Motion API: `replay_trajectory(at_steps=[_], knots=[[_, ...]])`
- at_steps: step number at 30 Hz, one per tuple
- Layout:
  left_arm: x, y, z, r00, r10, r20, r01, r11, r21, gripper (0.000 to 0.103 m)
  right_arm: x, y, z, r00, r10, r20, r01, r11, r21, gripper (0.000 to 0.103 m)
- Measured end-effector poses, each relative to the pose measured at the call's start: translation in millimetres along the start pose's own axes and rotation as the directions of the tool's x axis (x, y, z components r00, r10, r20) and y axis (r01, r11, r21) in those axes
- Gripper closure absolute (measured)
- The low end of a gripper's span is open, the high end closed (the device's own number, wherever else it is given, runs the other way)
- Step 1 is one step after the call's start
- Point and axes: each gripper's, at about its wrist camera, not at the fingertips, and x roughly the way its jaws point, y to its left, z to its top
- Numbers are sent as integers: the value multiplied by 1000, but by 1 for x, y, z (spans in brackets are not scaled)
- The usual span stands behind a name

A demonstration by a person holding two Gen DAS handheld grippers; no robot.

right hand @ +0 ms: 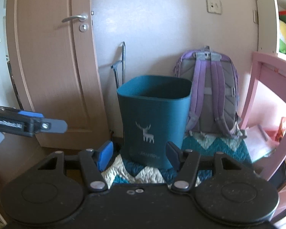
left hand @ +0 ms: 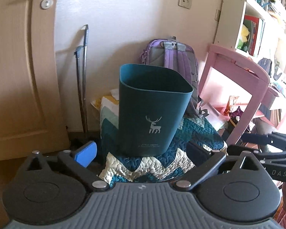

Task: Collect trash
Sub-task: 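Lower both tools back toward the remaining trash on the floor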

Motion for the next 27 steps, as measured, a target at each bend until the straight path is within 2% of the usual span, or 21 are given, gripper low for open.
replay_trajectory(at_steps=[7, 13, 19, 22, 27], knots=[[-2, 11, -35, 1000, 16, 8, -16, 999, -37, 1, 7, -2, -34, 998, -8, -59, 9, 1000, 26, 42], [13, 18, -67, 999, 22, -43, -25, 998, -66, 1, 17, -10, -64, 995, -32, -98, 37, 998, 44, 42], [42, 21, -98, 991, 42, -128, -55, 994, -94, 1, 33, -23, -92, 990, -66, -121, 74, 995, 62, 41], [63, 19, -115, 982, 47, -185, -64, 994, -88, 1, 47, -33, -107, 988, -80, -135, 90, 993, 71, 41], [100, 15, -143, 961, 73, -267, -93, 993, -65, 1, 79, -54, -124, 959, -113, -259, 144, 984, 102, 41]])
